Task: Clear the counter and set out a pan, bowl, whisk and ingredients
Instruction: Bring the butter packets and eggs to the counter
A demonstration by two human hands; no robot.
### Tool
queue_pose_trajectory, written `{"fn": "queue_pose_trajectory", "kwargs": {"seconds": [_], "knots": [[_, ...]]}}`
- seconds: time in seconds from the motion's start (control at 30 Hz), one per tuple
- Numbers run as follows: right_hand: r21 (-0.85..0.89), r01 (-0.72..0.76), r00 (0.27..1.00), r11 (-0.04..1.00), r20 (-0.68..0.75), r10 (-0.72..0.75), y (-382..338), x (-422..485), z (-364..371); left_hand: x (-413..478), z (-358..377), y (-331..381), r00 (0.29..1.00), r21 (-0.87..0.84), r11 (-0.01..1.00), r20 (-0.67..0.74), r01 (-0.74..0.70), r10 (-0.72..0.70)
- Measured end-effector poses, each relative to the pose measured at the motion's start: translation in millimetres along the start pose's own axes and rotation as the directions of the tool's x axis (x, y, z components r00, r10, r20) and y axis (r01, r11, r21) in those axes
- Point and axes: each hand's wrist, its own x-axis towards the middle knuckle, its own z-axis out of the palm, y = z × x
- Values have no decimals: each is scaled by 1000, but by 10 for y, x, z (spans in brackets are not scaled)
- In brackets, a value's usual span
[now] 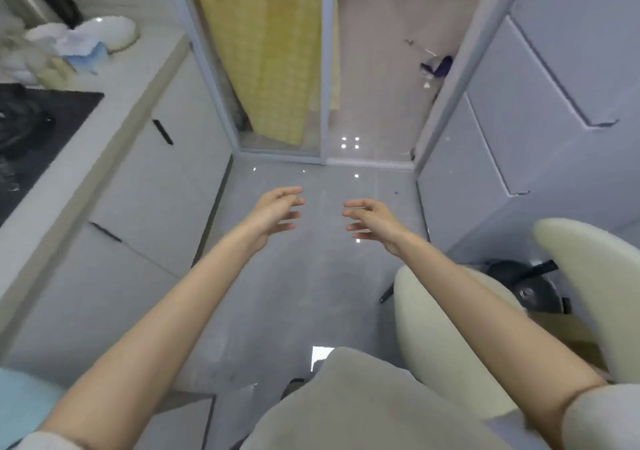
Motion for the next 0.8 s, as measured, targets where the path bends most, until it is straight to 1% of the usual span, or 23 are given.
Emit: {"fn": "queue_pose_trajectory", "kwargs": {"seconds": [0.1, 0.13, 0.2, 0.3, 0.37, 0.5, 0.67, 0.8], "knots": [[118, -16, 987, 993, -156, 34, -50, 193, -407, 527, 394, 363, 987, 73, 997, 161, -36, 24], [138, -13, 982, 990, -188, 39, -69, 230, -491, 632, 479, 434, 983, 78, 996, 183, -46, 31], [201, 2, 955, 980, -290, 58, -122, 420, -779, 980, 783, 678, 960, 117, 991, 276, -70, 36], [266, 35, 915, 963, -397, 76, -235, 790, -1203, 1504, 1194, 1032, 923, 154, 981, 381, -115, 49], [280, 56, 894, 958, -441, 77, -321, 1011, -1427, 1796, 1406, 1223, 905, 166, 976, 422, -140, 58], [326, 92, 838, 941, -536, 104, -642, 1621, -2049, 2537, 2033, 1838, 865, 177, 968, 496, -179, 69], [373, 116, 793, 921, -593, 140, -1094, 2214, -2734, 3207, 2689, 2578, 818, 182, 960, 571, -211, 72], [396, 157, 735, 905, -659, 160, -1369, 2525, -3160, 3702, 3123, 3004, 778, 192, 945, 621, -264, 91]]}}
